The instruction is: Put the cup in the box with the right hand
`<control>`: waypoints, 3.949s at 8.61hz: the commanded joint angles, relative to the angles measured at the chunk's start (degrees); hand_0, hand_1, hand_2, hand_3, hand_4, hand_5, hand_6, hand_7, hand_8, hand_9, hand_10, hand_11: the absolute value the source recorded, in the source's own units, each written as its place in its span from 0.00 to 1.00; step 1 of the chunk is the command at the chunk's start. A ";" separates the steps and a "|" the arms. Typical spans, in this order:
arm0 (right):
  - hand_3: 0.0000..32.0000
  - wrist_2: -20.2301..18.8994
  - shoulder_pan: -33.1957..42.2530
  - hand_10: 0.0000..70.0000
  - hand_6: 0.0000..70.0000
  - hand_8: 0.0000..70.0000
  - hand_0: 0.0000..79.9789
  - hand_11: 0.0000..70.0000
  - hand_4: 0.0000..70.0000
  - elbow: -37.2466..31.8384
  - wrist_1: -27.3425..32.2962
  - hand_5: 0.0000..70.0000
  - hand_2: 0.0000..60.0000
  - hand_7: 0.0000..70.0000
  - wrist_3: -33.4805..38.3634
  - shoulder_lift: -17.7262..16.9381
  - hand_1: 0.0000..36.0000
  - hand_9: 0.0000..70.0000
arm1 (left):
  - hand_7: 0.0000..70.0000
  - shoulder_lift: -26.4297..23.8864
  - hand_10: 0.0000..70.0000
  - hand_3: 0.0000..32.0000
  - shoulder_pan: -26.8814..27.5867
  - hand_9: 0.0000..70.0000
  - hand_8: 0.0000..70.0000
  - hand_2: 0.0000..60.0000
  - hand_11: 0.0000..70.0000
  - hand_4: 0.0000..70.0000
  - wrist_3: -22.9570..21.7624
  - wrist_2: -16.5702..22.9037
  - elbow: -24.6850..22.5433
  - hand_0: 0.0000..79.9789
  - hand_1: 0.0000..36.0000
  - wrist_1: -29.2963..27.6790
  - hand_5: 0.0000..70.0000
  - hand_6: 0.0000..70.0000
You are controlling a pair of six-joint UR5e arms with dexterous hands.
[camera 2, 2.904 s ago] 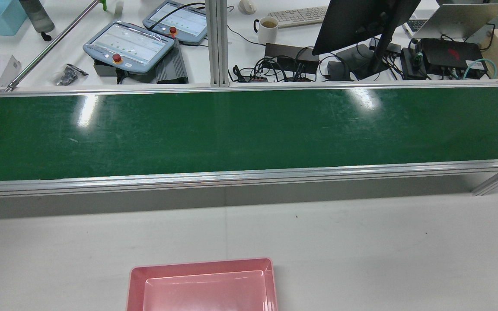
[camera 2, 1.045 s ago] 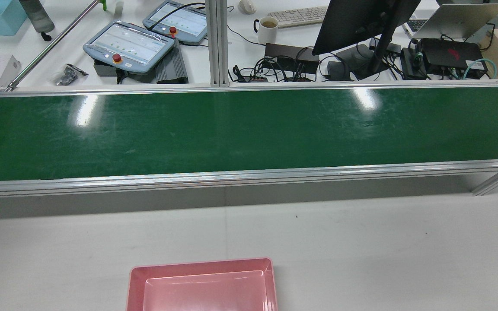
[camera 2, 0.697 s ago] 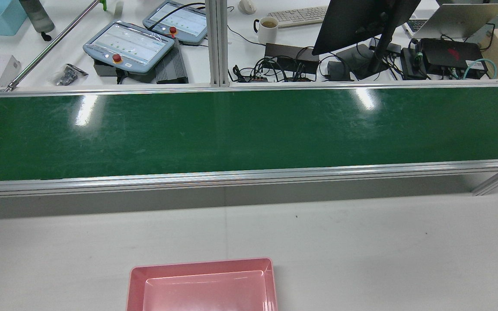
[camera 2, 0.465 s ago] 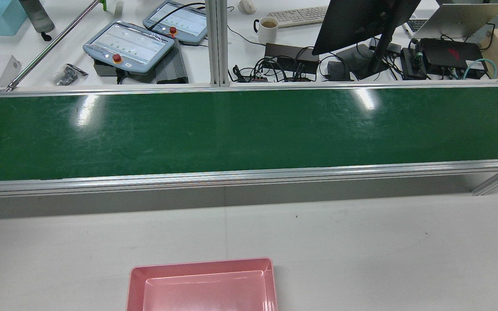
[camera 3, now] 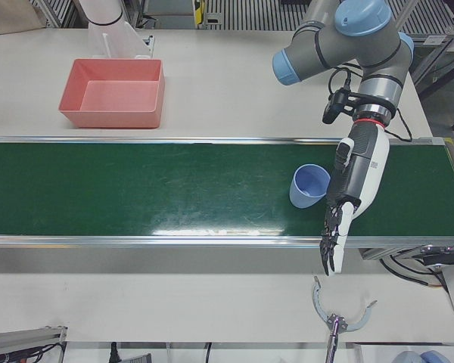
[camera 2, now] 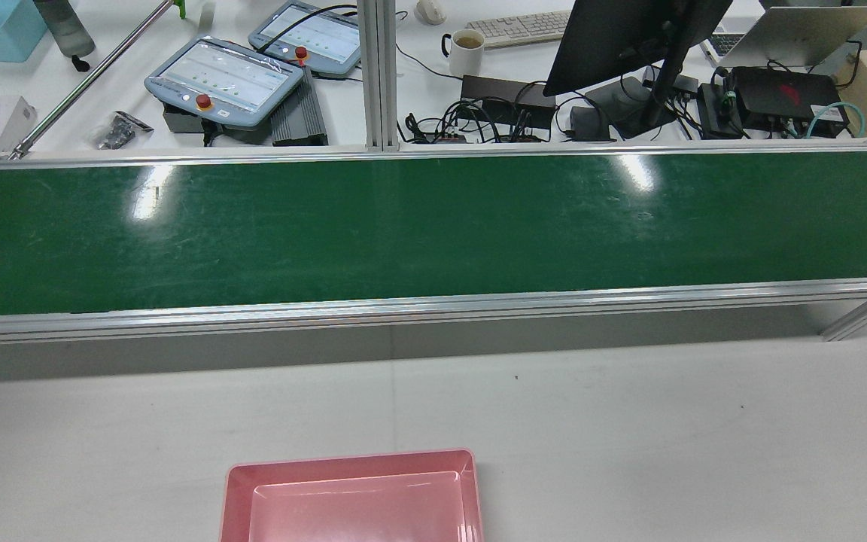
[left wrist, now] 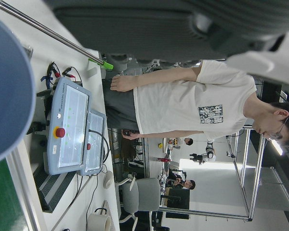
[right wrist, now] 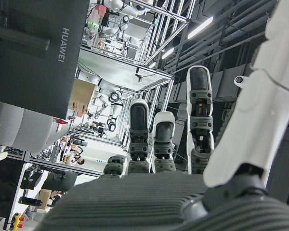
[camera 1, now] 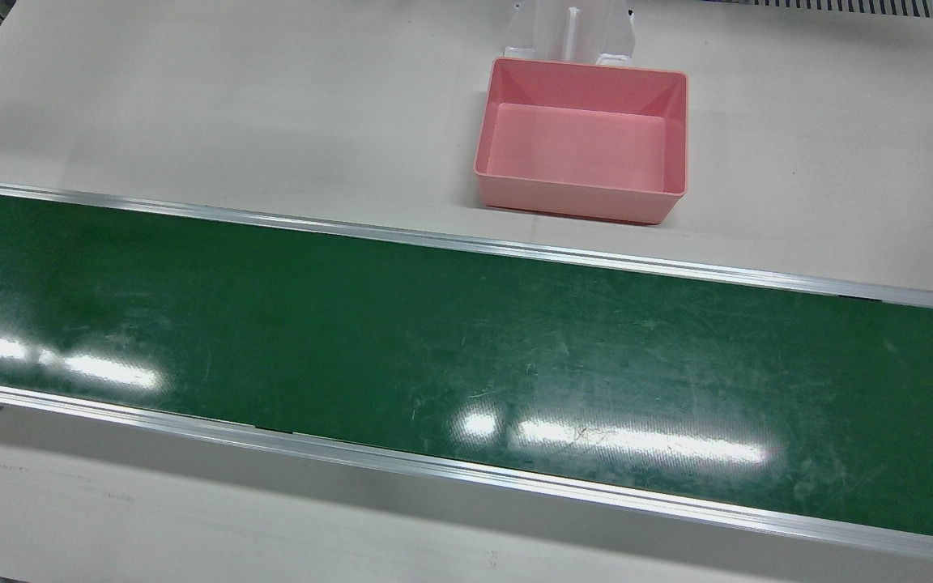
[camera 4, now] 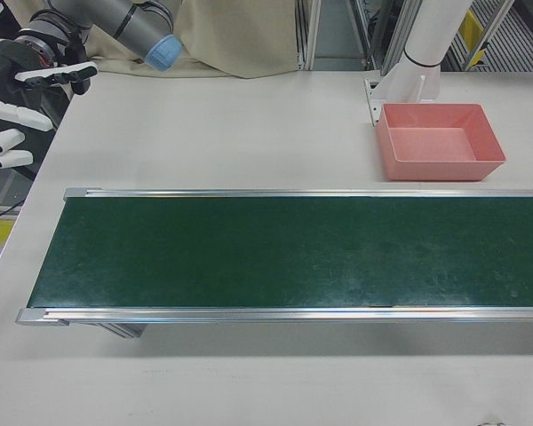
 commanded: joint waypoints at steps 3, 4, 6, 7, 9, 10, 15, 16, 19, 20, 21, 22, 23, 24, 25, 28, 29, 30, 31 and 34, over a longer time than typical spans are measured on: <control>0.00 -0.31 1.41 0.06 0.39 0.38 0.67 0.10 0.81 1.35 -1.36 0.06 0.00 1.00 -0.06 -0.10 0.10 0.71 | 0.00 0.17 0.00 0.00 0.00 0.00 0.00 0.00 0.00 0.00 0.00 0.00 -0.08 0.00 0.00 -0.06 0.00 0.00; 0.00 -0.66 1.42 0.06 0.38 0.38 0.67 0.10 0.80 1.61 -1.36 0.07 0.00 1.00 -0.06 -0.10 0.10 0.71 | 0.00 0.18 0.00 0.00 0.00 0.00 0.00 0.00 0.00 0.00 0.00 0.00 0.01 0.00 0.00 -0.15 0.00 0.00; 0.00 -1.01 1.33 0.06 0.38 0.37 0.67 0.10 0.80 1.70 -1.36 0.06 0.00 1.00 0.03 -0.10 0.10 0.71 | 0.00 0.09 0.00 0.00 0.00 0.00 0.00 0.00 0.00 0.00 0.00 0.00 0.01 0.00 0.00 -0.06 0.00 0.00; 0.00 -1.01 1.15 0.06 0.38 0.38 0.67 0.10 0.80 1.96 -1.36 0.07 0.00 1.00 -0.06 -0.10 0.11 0.71 | 0.00 0.09 0.00 0.00 0.00 0.00 0.00 0.00 0.00 0.00 0.00 0.00 0.01 0.00 0.00 -0.06 0.00 0.00; 0.00 -1.10 1.06 0.06 0.38 0.38 0.67 0.10 0.80 1.97 -1.36 0.07 0.00 1.00 -0.24 0.08 0.11 0.71 | 0.00 0.09 0.00 0.00 0.00 0.00 0.00 0.00 0.00 0.00 0.00 0.00 -0.08 0.00 0.00 -0.06 0.00 0.00; 0.00 -1.10 1.06 0.06 0.39 0.38 0.67 0.10 0.81 1.97 -1.36 0.07 0.00 1.00 -0.24 0.08 0.12 0.71 | 0.00 0.09 0.00 0.00 0.00 0.00 0.00 0.00 0.00 0.00 0.00 0.00 -0.08 0.00 0.00 -0.06 0.00 0.00; 0.00 2.74 -5.77 0.06 0.39 0.38 0.68 0.10 0.86 2.58 -3.55 0.07 0.00 1.00 -2.34 1.82 0.13 0.71 | 0.00 -0.09 0.00 0.00 0.09 0.00 0.00 0.00 0.00 0.00 0.00 0.00 0.18 0.00 0.00 -0.06 0.00 0.00; 0.00 6.51 -10.23 0.07 0.39 0.38 0.68 0.11 0.86 2.41 -6.17 0.07 0.00 1.00 -2.35 4.36 0.13 0.72 | 0.00 -0.09 0.00 0.00 0.09 0.00 0.00 0.00 0.00 0.00 0.00 0.00 0.10 0.00 0.00 -0.06 0.00 0.00; 0.00 20.47 -27.53 0.06 0.38 0.35 0.67 0.09 0.82 -1.62 -9.54 0.06 0.00 1.00 -2.52 14.19 0.12 0.69 | 0.00 -0.09 0.00 0.00 0.09 0.00 0.00 0.00 0.00 0.00 0.00 0.00 0.01 0.00 0.00 0.12 0.00 0.00; 0.00 24.79 -31.68 0.05 0.37 0.35 0.67 0.09 0.80 -1.46 -11.45 0.06 0.00 1.00 -2.96 17.01 0.11 0.69 | 0.00 -0.09 0.00 0.00 0.09 0.00 0.00 0.00 0.00 0.00 0.09 -0.09 -0.08 0.00 0.00 0.20 0.00 0.00; 0.00 28.14 -34.59 0.05 0.38 0.36 0.67 0.09 0.84 0.63 -17.91 0.06 0.00 1.00 -3.14 19.82 0.12 0.69 | 0.00 -0.09 0.00 0.00 0.09 0.00 0.00 0.00 0.00 0.00 0.00 0.00 -0.08 0.00 0.00 0.12 0.00 0.00; 0.00 31.74 -38.01 0.05 0.39 0.36 0.68 0.08 0.86 3.69 -24.76 0.06 0.00 1.00 -3.40 21.24 0.19 0.69 | 0.00 -0.09 0.00 0.00 0.00 0.00 0.00 0.00 0.00 0.00 0.00 0.00 0.01 0.00 0.00 0.03 0.00 0.00; 0.00 36.82 -41.61 0.03 0.39 0.35 0.65 0.06 0.70 5.47 -28.22 0.07 0.10 1.00 -4.27 22.04 0.39 0.68 | 0.00 -0.09 0.00 0.00 0.00 0.00 0.00 0.00 0.00 0.00 0.00 0.00 0.09 0.00 0.00 -0.06 0.00 0.00; 0.00 41.05 -45.30 0.02 0.38 0.34 0.62 0.05 0.53 5.05 -28.69 0.07 0.42 1.00 -5.41 24.05 0.54 0.67 | 0.00 -0.09 0.00 0.00 0.09 0.00 0.00 0.00 0.00 0.00 0.00 0.00 0.10 0.00 0.00 0.03 0.00 0.00; 0.00 43.96 -47.69 0.02 0.37 0.33 0.61 0.03 0.55 4.61 -29.13 0.06 0.37 1.00 -8.47 26.86 0.50 0.66 | 0.00 -0.09 0.00 0.00 0.09 0.00 0.00 0.00 0.00 0.00 0.00 -0.09 0.10 0.00 0.00 0.03 0.00 0.00; 0.00 50.32 -51.66 0.03 0.42 0.36 0.60 0.04 0.61 -2.91 -28.96 0.05 0.23 1.00 -12.28 36.33 0.39 0.69 | 0.00 -0.09 0.00 0.00 0.09 0.00 0.00 0.00 0.00 0.00 0.00 -0.09 0.10 0.00 0.00 0.03 0.00 0.00; 0.00 50.49 -52.45 0.03 0.43 0.37 0.59 0.04 0.62 -6.61 -28.79 0.04 0.19 1.00 -12.36 39.16 0.33 0.69 | 0.00 -0.09 0.00 0.00 0.09 0.00 0.00 0.00 0.00 0.00 0.00 0.00 0.10 0.00 0.00 -0.06 0.00 0.00; 0.00 50.58 -53.24 0.03 0.42 0.37 0.58 0.04 0.59 -11.00 -28.26 0.04 0.14 1.00 -12.37 41.89 0.28 0.69 | 0.00 -0.09 0.00 0.00 0.09 0.00 0.00 0.00 0.00 0.00 0.00 0.00 0.10 0.00 0.00 -0.06 0.00 0.00; 0.00 50.76 -54.03 0.03 0.42 0.37 0.57 0.04 0.60 -12.87 -27.65 0.03 0.14 1.00 -12.37 43.48 0.25 0.70 | 0.00 -0.09 0.00 0.00 0.09 0.00 0.00 0.00 0.00 0.00 0.00 0.00 0.10 0.00 0.00 -0.06 0.00 0.00; 0.00 50.76 -56.05 0.06 0.42 0.36 0.52 0.08 0.58 -12.71 -27.20 0.03 0.12 1.00 -12.37 46.39 0.18 0.69 | 0.00 -0.09 0.00 0.00 0.09 0.00 0.00 0.00 0.00 0.00 0.00 0.00 0.09 0.00 0.00 0.03 0.00 0.00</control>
